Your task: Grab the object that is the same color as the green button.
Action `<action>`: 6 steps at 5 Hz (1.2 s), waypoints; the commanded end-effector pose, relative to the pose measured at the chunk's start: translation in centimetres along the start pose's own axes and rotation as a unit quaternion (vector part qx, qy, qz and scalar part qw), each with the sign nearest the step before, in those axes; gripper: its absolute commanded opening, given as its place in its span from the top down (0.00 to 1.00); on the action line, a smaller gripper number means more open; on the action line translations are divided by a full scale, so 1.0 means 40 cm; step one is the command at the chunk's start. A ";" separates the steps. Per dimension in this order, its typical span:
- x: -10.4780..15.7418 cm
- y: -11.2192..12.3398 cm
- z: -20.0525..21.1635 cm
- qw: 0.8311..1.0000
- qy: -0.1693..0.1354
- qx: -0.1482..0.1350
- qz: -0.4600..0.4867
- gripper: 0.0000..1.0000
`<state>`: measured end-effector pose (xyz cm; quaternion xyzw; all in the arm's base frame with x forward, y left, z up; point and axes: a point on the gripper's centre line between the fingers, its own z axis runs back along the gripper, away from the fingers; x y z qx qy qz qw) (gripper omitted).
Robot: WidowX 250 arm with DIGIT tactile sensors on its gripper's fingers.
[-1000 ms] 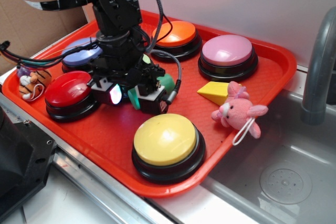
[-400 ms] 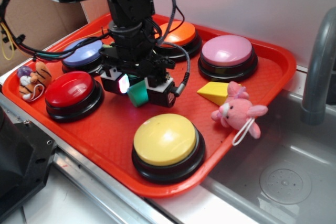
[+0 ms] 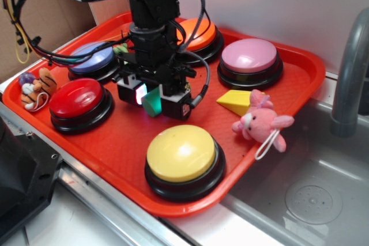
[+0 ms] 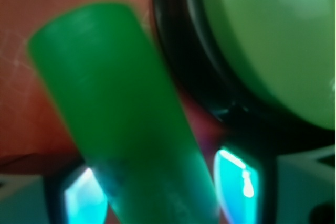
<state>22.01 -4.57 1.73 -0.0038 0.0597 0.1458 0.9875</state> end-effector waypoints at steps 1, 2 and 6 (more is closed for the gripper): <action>0.032 -0.001 0.032 0.999 -0.030 -0.015 -0.011 1.00; 0.003 -0.002 0.096 0.998 -0.058 -0.013 0.019 1.00; -0.110 0.063 0.366 0.985 -0.102 -0.040 0.134 1.00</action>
